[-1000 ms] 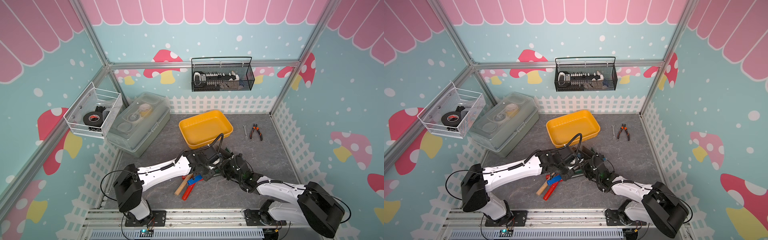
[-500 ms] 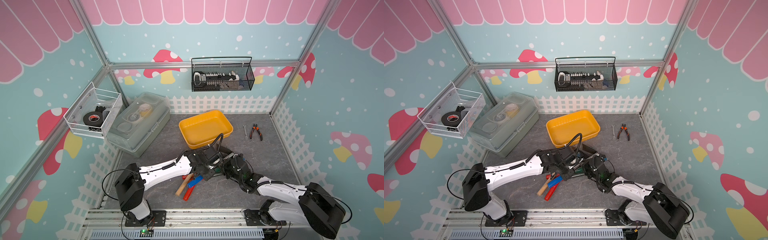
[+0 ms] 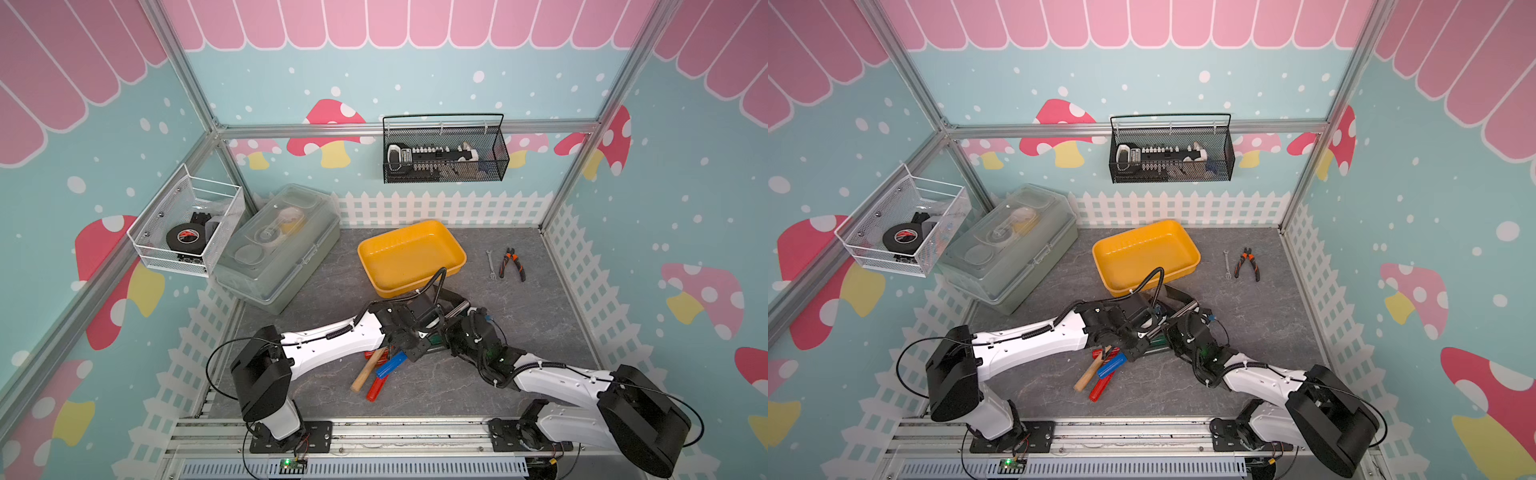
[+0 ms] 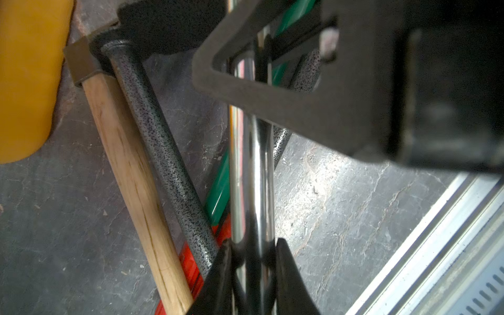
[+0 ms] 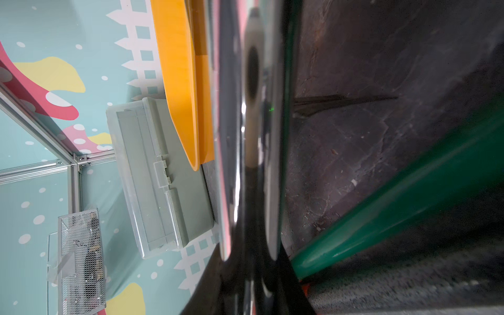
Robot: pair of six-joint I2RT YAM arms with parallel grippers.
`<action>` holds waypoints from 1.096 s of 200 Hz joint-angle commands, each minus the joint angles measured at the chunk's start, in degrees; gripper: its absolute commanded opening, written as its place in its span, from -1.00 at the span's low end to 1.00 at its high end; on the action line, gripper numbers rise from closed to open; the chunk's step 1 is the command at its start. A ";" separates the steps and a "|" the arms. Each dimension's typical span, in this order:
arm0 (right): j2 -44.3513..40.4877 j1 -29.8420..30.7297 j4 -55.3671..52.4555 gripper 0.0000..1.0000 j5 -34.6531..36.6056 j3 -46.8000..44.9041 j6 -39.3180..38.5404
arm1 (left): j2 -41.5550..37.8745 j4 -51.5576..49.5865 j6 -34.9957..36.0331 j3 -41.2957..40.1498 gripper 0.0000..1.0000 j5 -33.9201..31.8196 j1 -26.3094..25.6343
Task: Put the small hoe into the storage box
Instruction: Pick up the hoe from the center of the board.
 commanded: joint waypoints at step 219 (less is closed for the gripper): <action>-2.48 0.28 3.31 -0.92 9.94 1.37 -1.15 | 1.82 -0.74 -0.25 -2.62 0.01 11.74 2.43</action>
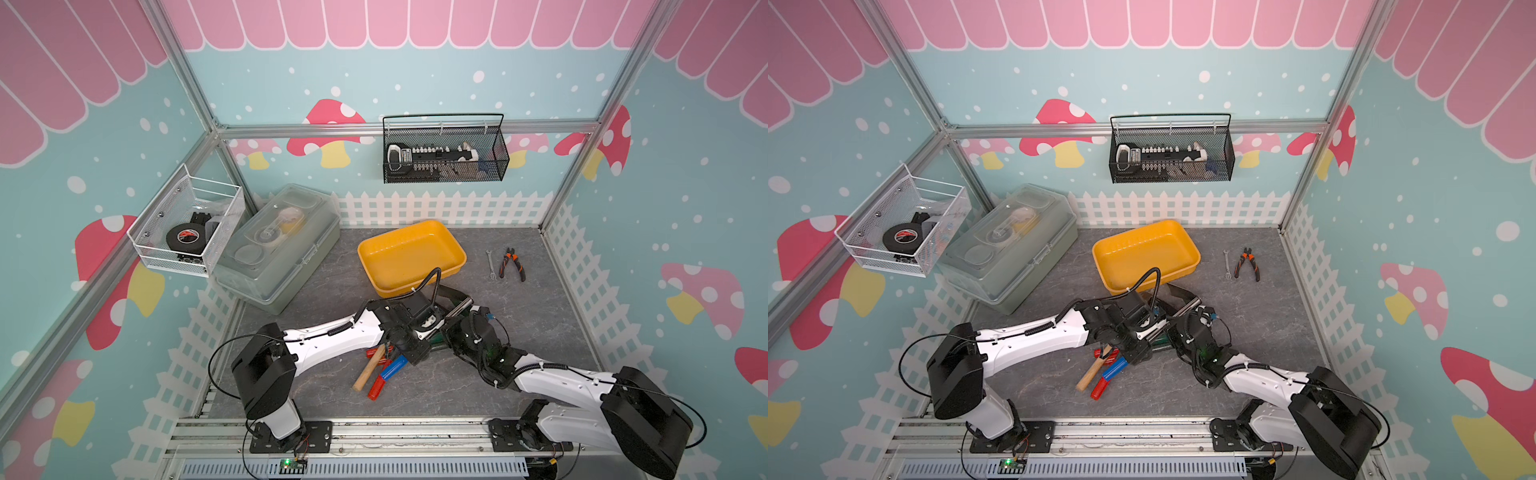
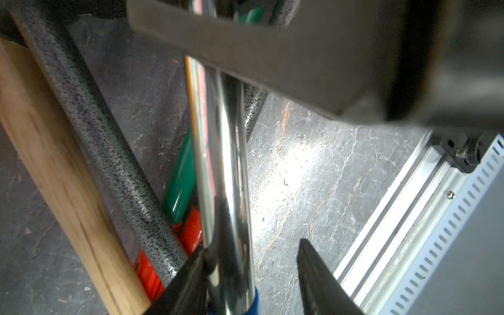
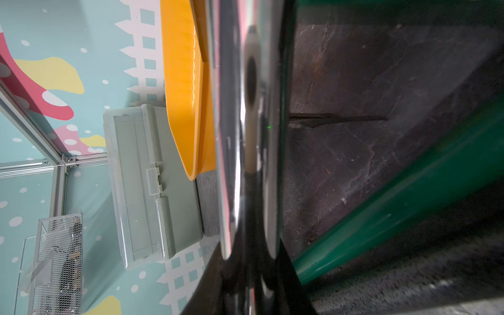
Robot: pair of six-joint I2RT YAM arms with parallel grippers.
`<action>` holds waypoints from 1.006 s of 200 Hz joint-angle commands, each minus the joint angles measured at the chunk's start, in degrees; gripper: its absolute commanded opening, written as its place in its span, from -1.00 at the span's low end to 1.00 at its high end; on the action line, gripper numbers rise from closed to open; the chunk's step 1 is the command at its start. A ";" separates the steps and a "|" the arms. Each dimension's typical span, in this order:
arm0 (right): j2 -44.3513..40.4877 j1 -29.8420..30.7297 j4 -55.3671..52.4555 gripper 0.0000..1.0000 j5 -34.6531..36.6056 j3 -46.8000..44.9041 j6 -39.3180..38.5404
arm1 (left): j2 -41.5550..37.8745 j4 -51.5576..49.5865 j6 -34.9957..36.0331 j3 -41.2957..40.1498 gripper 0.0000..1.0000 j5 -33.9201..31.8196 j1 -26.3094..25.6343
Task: Put the small hoe into the storage box
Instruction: Pick up the hoe from the center of the board.
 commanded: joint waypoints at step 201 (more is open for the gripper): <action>-4.77 -0.39 -4.86 -0.82 4.83 3.40 -0.61 | -4.04 -0.26 -0.76 0.83 -1.00 -7.27 0.08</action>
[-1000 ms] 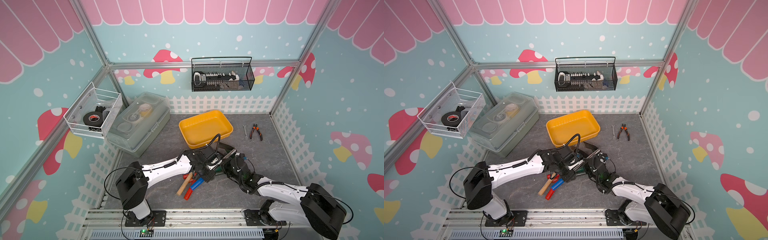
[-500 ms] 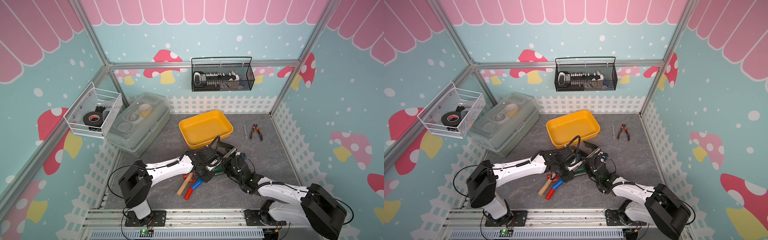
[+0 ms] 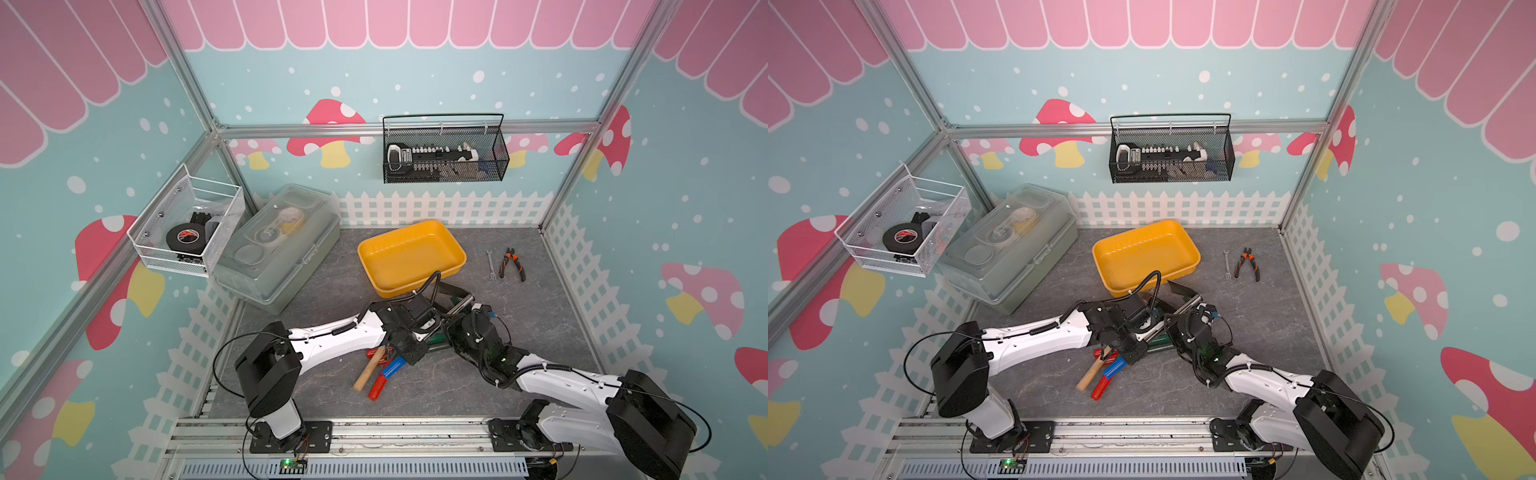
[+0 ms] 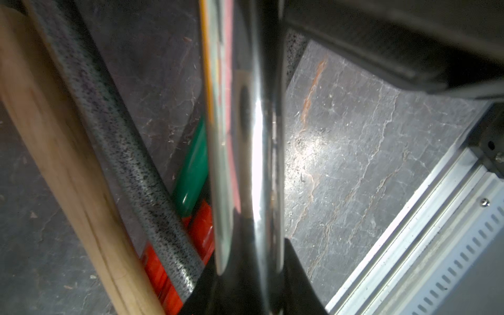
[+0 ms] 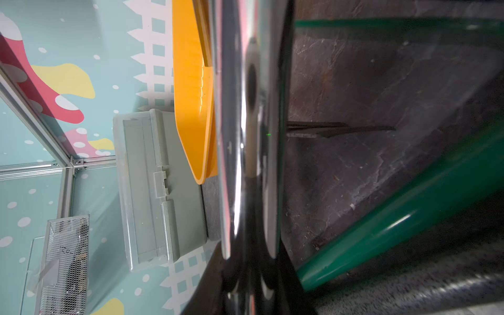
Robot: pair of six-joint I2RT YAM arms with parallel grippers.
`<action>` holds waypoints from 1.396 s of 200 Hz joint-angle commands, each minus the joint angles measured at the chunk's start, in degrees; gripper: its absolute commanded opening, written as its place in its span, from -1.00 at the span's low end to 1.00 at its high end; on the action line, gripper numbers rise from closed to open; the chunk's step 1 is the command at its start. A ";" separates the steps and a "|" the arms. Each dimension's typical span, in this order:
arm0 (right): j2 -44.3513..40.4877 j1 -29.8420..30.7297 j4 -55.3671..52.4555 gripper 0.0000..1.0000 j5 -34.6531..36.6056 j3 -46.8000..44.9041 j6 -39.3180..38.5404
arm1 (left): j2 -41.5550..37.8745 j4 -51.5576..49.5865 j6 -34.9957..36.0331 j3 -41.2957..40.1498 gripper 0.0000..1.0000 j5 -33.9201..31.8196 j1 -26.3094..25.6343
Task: Put the small hoe into the storage box
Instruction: Pick up the hoe from the center of the board.
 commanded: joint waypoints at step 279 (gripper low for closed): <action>-16.30 -2.41 -15.92 0.24 10.50 0.70 -8.70 | -6.58 0.85 5.65 10.12 -1.00 -6.04 0.84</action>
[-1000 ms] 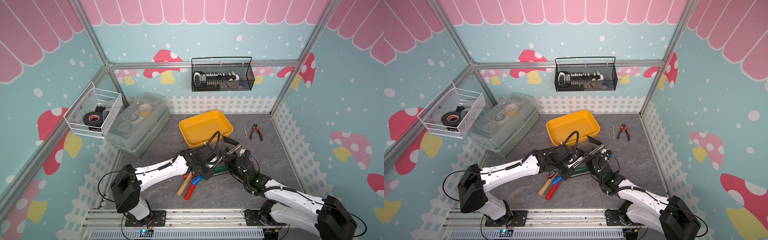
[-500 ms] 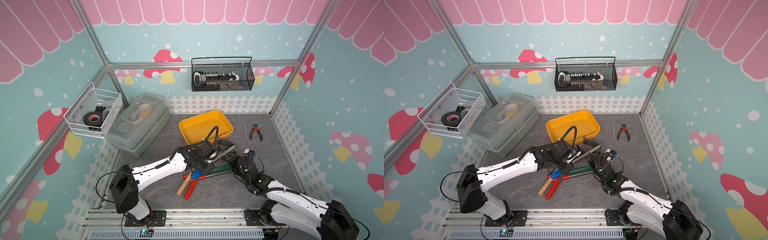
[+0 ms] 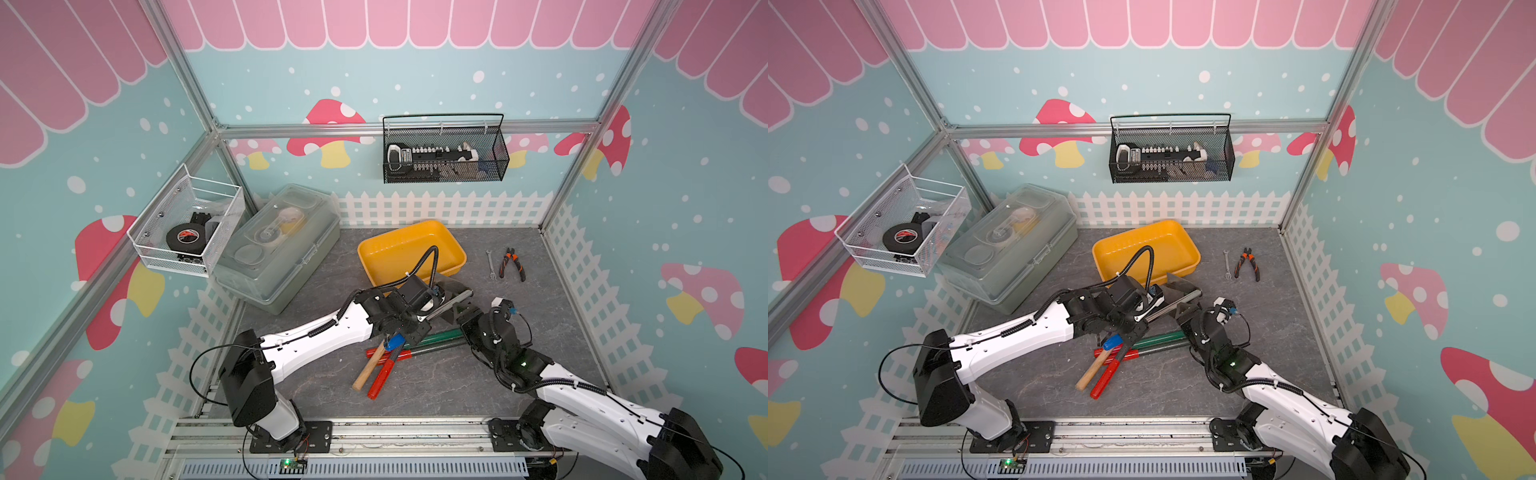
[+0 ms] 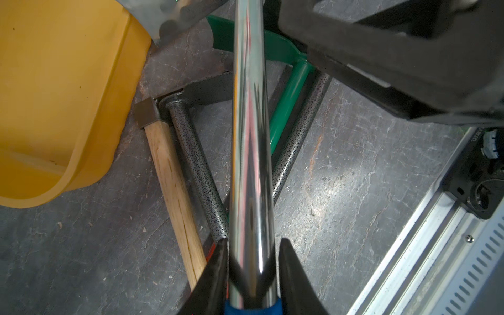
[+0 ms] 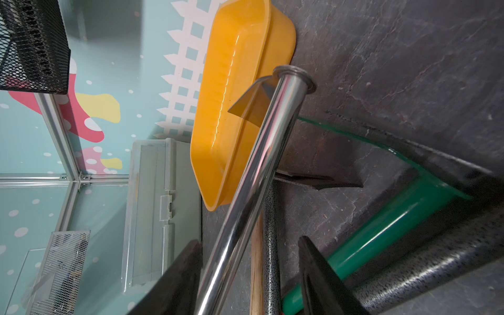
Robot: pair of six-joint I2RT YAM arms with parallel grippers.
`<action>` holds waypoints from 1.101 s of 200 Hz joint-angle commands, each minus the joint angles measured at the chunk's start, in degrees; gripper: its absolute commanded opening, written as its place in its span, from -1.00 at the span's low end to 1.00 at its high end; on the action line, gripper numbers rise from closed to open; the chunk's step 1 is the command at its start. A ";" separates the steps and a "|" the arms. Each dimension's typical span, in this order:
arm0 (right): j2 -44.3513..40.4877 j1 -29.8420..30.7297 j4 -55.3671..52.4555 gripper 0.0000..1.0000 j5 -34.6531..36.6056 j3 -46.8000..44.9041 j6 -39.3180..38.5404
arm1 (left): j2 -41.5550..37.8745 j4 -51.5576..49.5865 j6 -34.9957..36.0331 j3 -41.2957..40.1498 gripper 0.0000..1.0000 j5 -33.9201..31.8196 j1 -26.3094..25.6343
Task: Put the small hoe into the storage box
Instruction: Pick up the hoe from the center of the board.
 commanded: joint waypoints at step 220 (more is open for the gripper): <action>-11.87 -3.34 -22.43 0.93 6.72 5.81 -19.83 | 2.15 0.45 7.33 13.45 -1.00 2.13 6.50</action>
